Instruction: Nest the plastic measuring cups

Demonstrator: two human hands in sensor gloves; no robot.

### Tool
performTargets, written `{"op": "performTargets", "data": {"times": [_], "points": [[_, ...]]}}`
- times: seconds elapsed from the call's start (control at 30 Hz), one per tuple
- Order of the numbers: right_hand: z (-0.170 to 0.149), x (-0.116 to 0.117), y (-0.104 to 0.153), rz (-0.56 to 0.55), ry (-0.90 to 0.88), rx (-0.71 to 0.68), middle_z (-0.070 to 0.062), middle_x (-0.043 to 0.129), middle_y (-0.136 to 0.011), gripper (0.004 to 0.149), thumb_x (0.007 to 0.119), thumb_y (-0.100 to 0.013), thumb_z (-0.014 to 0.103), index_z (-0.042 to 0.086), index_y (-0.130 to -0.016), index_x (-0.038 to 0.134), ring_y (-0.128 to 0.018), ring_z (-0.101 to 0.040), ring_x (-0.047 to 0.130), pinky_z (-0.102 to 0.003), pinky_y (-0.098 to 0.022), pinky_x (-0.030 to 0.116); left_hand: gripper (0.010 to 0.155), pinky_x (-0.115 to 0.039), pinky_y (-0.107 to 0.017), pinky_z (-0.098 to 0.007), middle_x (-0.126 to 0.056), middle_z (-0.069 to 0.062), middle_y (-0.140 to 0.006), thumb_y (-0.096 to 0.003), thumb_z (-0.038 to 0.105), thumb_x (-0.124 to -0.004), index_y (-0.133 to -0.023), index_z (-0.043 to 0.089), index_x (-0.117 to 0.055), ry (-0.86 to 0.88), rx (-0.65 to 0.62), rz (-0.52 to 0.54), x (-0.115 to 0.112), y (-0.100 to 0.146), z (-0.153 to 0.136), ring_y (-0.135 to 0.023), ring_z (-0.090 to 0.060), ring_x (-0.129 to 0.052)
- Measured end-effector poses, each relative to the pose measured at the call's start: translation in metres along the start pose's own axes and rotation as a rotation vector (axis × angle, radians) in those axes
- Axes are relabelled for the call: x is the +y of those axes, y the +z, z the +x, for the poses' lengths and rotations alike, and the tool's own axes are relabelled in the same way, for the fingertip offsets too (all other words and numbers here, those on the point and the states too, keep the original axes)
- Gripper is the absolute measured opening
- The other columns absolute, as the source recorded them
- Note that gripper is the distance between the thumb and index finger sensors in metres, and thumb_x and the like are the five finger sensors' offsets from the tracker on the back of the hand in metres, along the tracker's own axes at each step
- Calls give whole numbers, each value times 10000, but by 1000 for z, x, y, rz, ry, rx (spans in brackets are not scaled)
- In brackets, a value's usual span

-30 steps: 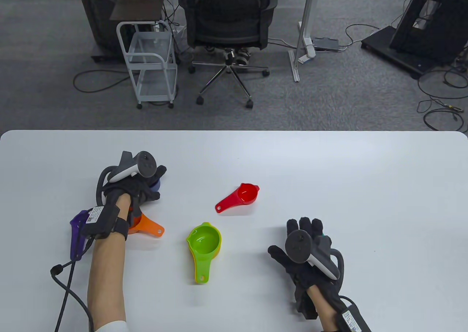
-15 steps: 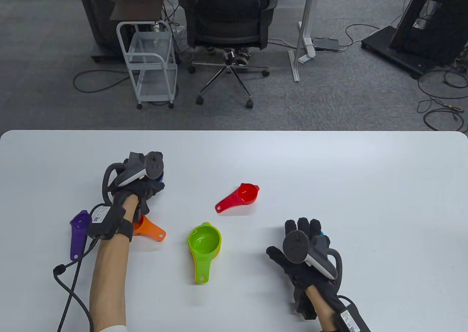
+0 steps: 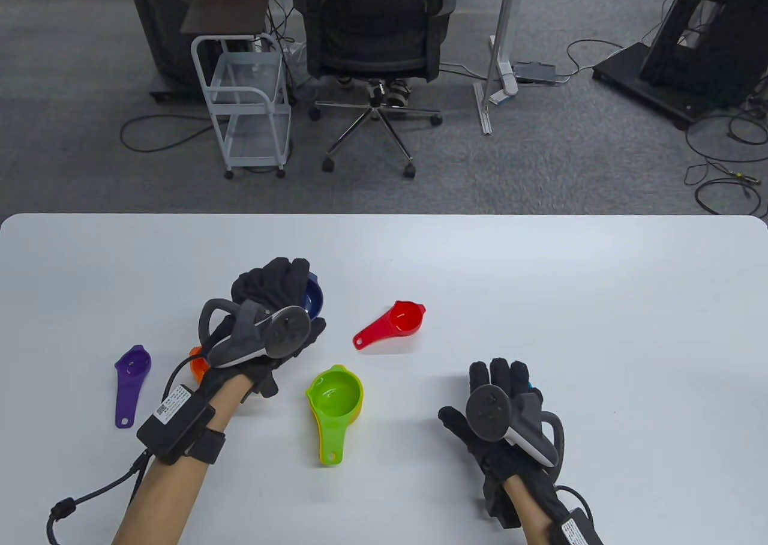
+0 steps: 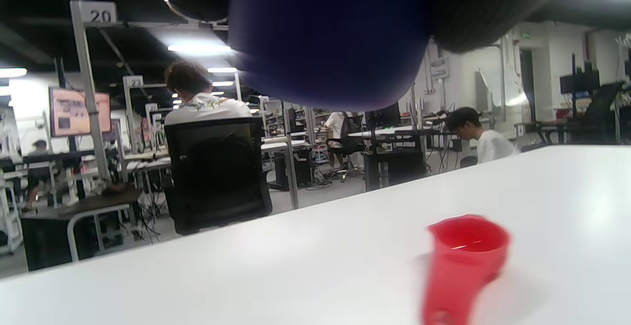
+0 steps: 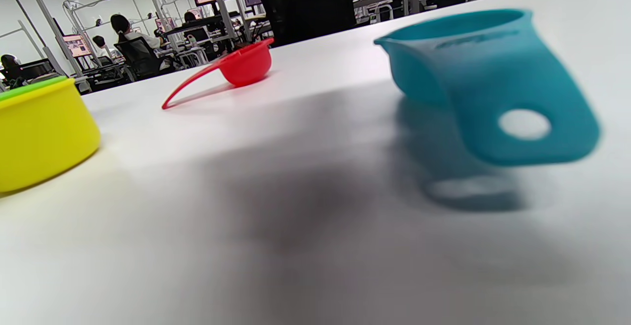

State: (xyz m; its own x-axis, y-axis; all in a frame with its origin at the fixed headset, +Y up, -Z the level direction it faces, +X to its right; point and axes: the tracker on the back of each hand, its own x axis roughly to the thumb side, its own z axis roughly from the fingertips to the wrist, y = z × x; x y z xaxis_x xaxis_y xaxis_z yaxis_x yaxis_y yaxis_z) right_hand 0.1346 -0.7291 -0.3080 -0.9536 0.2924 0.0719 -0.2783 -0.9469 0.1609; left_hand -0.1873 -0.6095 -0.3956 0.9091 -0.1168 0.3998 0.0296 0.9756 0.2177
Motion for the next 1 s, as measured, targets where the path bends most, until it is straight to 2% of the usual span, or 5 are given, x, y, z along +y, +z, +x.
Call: {"op": "performTargets", "data": {"times": [0.13,0.3,0.4,0.5,1.0], "points": [[-7,1,-1,2,-12,22,-455,133,-1138,930,504,-539,606,-32,-1154,224,-944,-691,106,-836,-620,231,1047,-507,-660,-726,-308,-360,-1063,-542,713,-618,-1149,13,-130,71,47,-110,-5,11,22,-829,-420,-648],[-16,-1,-1,-23,7,67,-466,91,-1126,938,505,-538,604,-36,-1151,199,-926,-694,62,-835,-618,208,1033,-445,-623,-779,-298,-391,-1014,-569,704,-593,-1146,-4,-109,121,197,-256,-19,20,50,-811,-449,-614],[-19,-3,0,-43,1,74,-464,76,-1124,940,506,-537,605,-32,-1151,189,-924,-691,47,-835,-618,196,1012,-370,-586,-813,-285,-401,-983,-581,666,-618,-1136,-43,-157,165,324,-229,-27,29,66,-813,-516,-553],[-17,-2,0,-37,-3,62,-464,78,-1124,939,506,-538,604,-34,-1151,191,-922,-692,47,-835,-617,197,1011,-342,-582,-813,-243,-406,-973,-591,656,-596,-1126,-65,-130,117,378,-320,-37,30,79,-824,-534,-504],[-21,0,-1,-15,-12,70,-473,85,-1120,937,508,-542,600,-44,-1149,198,-916,-699,56,-837,-610,202,1011,-281,-579,-819,-195,-415,-959,-595,649,-546,-1094,-93,-72,79,450,-542,-74,27,96,-829,-562,-436]]}}
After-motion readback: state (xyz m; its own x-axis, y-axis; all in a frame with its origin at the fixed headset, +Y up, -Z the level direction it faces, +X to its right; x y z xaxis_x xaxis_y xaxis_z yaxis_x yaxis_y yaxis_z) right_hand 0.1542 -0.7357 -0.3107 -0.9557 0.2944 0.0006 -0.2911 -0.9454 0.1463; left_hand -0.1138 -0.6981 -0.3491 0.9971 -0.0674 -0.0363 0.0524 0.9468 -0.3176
